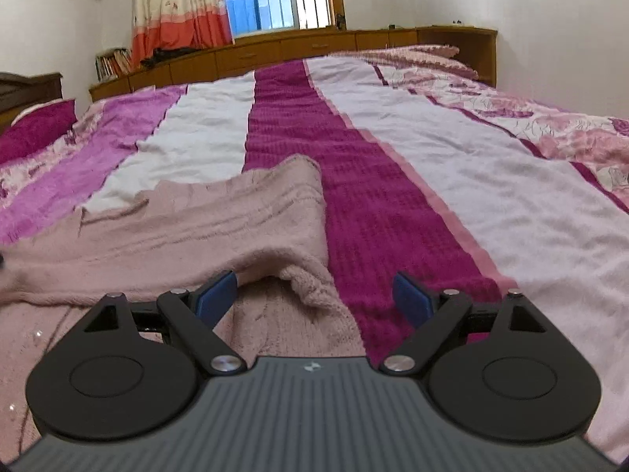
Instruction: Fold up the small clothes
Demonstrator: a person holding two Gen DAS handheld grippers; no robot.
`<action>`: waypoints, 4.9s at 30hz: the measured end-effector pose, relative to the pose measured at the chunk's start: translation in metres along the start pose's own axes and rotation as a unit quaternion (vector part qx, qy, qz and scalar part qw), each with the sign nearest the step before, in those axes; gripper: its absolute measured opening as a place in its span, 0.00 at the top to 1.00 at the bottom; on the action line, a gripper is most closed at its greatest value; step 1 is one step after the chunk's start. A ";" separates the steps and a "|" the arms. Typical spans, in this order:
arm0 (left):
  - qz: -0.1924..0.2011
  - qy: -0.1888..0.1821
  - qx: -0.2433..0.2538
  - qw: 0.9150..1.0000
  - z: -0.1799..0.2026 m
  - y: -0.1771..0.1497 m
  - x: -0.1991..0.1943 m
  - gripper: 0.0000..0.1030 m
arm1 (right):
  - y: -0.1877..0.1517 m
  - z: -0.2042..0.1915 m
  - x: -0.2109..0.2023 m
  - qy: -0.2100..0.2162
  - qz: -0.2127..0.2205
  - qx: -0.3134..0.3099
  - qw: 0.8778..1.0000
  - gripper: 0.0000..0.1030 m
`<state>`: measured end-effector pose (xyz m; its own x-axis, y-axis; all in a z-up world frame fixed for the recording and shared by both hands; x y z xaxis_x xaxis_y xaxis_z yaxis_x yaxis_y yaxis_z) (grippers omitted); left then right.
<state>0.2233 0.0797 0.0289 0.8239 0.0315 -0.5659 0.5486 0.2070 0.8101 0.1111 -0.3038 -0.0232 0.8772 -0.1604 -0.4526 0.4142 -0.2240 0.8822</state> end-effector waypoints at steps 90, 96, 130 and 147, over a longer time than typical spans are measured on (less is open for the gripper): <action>-0.044 0.159 -0.171 0.971 -0.251 -0.022 -0.063 0.32 | -0.023 -0.080 -0.084 0.109 -0.070 -0.004 0.992 0.07; -0.028 0.156 -0.219 0.963 -0.270 -0.025 -0.062 0.32 | -0.026 -0.078 -0.079 0.098 -0.067 0.001 0.993 0.06; 0.079 0.088 -0.181 0.976 -0.266 0.019 -0.067 0.86 | -0.036 -0.067 -0.070 0.081 -0.068 0.013 0.994 0.06; 0.134 -0.011 -0.097 0.986 -0.136 0.066 -0.105 0.87 | -0.034 -0.057 -0.073 0.086 -0.059 0.039 0.994 0.06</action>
<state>0.1534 0.2234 0.1215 0.9395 0.0889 -0.3309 0.2757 0.3776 0.8840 0.0466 -0.2300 -0.0128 0.8544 0.0361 -0.5183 0.5032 -0.3059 0.8082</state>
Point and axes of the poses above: each gripper's, at about its wrist camera, not at the fingertips, and x roughly the way its jaws point, z to its right, y to its top, the point moved 6 cm from there along x, roughly the way its jaws point, and after that the axes turned 3 degrees about z, right-handed, at the moved point
